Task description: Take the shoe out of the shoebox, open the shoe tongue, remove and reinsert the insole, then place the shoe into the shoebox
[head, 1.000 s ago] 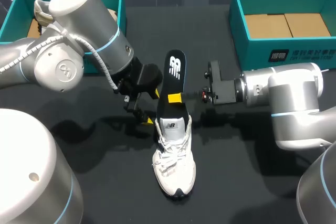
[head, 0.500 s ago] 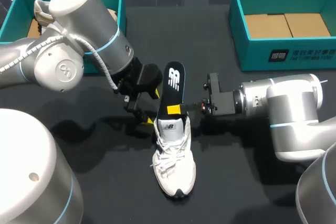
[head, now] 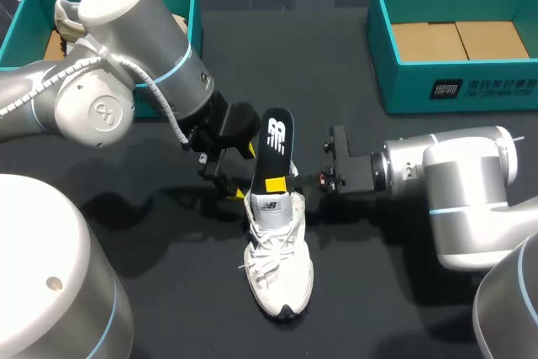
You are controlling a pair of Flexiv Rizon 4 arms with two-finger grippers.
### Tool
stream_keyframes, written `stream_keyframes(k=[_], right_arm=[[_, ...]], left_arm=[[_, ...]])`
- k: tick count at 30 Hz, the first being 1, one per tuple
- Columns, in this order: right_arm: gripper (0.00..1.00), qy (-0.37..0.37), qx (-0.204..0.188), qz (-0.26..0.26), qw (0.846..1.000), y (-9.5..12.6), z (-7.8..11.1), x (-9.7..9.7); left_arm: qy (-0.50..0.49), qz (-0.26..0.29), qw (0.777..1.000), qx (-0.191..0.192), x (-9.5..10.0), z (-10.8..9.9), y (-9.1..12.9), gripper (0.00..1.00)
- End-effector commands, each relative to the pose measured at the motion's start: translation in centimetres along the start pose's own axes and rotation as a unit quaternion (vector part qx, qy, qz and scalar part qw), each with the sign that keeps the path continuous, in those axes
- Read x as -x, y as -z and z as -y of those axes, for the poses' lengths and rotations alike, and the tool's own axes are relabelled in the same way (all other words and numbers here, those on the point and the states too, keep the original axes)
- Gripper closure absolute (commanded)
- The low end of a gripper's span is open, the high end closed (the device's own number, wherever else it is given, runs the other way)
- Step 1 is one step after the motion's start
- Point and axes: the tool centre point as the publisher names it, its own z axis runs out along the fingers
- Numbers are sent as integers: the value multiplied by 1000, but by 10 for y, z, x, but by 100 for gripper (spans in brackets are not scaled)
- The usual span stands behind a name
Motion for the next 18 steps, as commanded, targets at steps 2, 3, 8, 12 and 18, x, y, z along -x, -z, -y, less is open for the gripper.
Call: stream_keyframes(k=[2, 3, 8, 12, 18], right_arm=[[71, 4, 6, 4, 1000, -1, 1, -2], [71, 6, 7, 4, 1000, -1, -1, -3], [64, 21, 2, 8, 1000, 1, -13, -6], [63, 32, 1, 7, 999, 3, -21, -8], [66, 45, 2, 7, 999, 11, -38, -7]], left_arm=[[-1, 0, 1000, 1, 0, 0, 0, 0], [-1, 0, 1000, 1, 0, 0, 0, 0], [-1, 0, 1000, 1, 0, 0, 0, 0], [-1, 0, 1000, 1, 0, 0, 0, 0], [-1, 0, 1000, 1, 0, 0, 0, 0]])
